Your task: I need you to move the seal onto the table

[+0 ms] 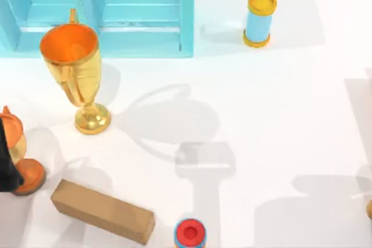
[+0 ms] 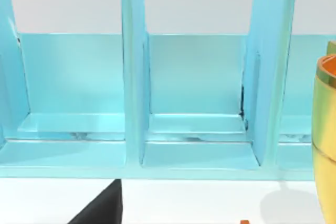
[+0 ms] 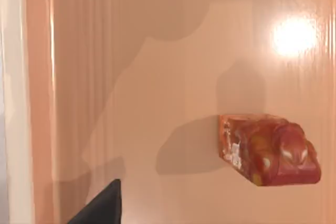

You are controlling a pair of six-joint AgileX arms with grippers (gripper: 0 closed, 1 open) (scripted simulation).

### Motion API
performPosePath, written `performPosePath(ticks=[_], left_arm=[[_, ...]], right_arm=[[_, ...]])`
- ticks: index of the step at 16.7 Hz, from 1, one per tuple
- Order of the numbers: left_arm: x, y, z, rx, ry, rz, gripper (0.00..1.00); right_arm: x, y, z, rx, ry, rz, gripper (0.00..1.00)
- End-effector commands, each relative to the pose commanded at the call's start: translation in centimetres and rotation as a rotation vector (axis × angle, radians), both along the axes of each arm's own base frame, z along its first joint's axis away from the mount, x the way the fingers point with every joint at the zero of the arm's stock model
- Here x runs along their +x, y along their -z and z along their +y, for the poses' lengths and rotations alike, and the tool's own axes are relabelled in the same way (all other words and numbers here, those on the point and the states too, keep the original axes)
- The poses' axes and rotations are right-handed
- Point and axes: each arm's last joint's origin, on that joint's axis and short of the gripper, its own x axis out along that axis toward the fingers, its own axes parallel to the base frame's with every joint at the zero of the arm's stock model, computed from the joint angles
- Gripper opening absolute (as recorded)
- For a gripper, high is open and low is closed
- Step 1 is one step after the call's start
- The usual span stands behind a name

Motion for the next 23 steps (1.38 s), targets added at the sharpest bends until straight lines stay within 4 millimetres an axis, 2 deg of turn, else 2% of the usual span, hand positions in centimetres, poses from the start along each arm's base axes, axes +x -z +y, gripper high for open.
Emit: performPosePath(ticks=[3,6,8,14,17,23], left_arm=[[0.0,0.0,0.0,0.0,0.0,0.0,1.0],[0.0,0.0,0.0,0.0,0.0,0.0,1.0],[0.0,0.0,0.0,0.0,0.0,0.0,1.0],[0.0,0.0,0.0,0.0,0.0,0.0,1.0],[0.0,0.0,0.0,0.0,0.0,0.0,1.0],[0.0,0.0,0.0,0.0,0.0,0.0,1.0]], right_arm=[[2.6,1.0,-2.9,0.07,0.004,0.19,1.0],[4.0,1.9,-4.9,0.123,0.005,0.3,1.0],[4.3,2.1,-5.5,0.138,0.005,0.328,1.0],[4.4,2.5,-5.3,0.138,0.003,0.328,1.0],[4.6,4.5,-5.4,0.139,0.005,0.329,1.0],[4.5,10.3,-5.5,0.139,0.005,0.329,1.0]])
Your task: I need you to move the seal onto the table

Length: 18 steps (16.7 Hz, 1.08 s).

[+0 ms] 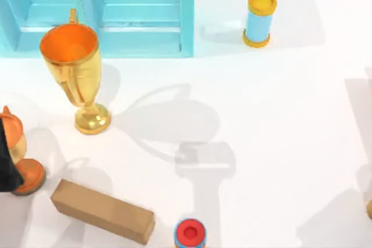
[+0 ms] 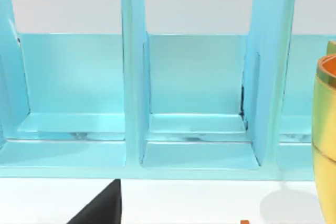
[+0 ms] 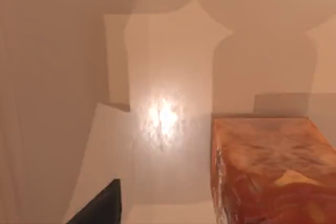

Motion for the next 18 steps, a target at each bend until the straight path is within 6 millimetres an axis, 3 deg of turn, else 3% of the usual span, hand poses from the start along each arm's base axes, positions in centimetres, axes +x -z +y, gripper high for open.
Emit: performPosePath(ticks=[3,7,18], left_arm=[[0.0,0.0,0.0,0.0,0.0,0.0,1.0],[0.0,0.0,0.0,0.0,0.0,0.0,1.0],[0.0,0.0,0.0,0.0,0.0,0.0,1.0]], right_arm=[[-0.1,1.7,0.1,0.0,0.0,0.0,1.0],[-0.1,1.9,0.1,-0.001,0.0,0.0,1.0],[-0.1,1.9,0.1,-0.001,0.0,0.0,0.17]])
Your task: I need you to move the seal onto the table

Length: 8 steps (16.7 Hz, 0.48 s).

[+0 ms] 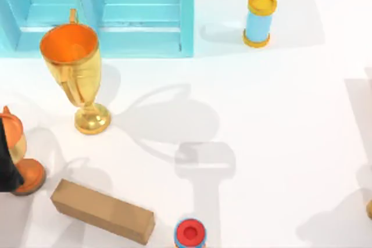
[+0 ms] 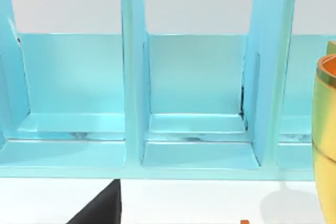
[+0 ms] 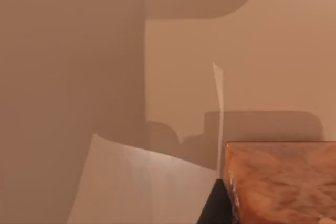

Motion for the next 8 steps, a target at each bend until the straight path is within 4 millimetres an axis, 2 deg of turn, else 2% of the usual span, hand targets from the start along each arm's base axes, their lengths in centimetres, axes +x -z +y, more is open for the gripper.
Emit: performPosePath(ticks=[2,8], left_arm=[[0.0,0.0,0.0,0.0,0.0,0.0,1.0],[0.0,0.0,0.0,0.0,0.0,0.0,1.0]], right_arm=[[0.0,0.0,0.0,0.0,0.0,0.0,0.02],[0.0,0.0,0.0,0.0,0.0,0.0,0.0]])
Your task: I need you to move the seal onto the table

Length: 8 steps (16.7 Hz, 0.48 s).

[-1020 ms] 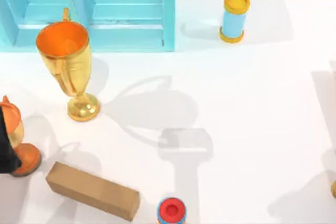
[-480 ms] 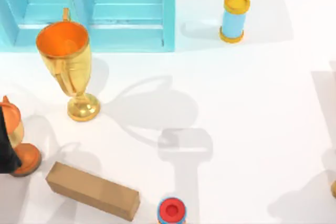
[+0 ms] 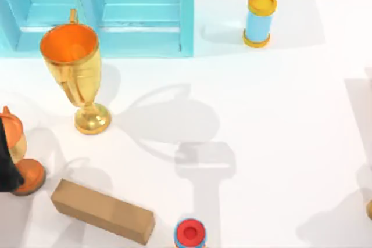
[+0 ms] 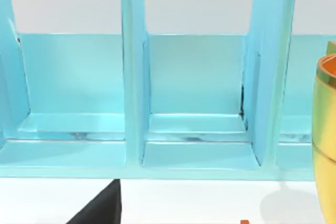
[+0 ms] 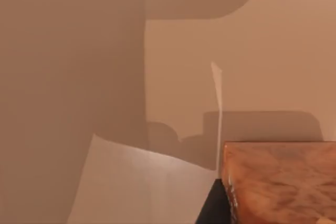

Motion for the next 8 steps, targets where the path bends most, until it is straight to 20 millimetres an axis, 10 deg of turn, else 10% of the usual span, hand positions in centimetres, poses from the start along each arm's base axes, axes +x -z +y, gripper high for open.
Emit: performPosePath(ticks=[5,8], left_arm=[[0.0,0.0,0.0,0.0,0.0,0.0,1.0],[0.0,0.0,0.0,0.0,0.0,0.0,1.0]], right_arm=[[0.1,-0.5,0.1,-0.009,0.002,0.0,0.0],[1.0,-4.3,1.7,-0.061,0.011,-0.033,0.0]])
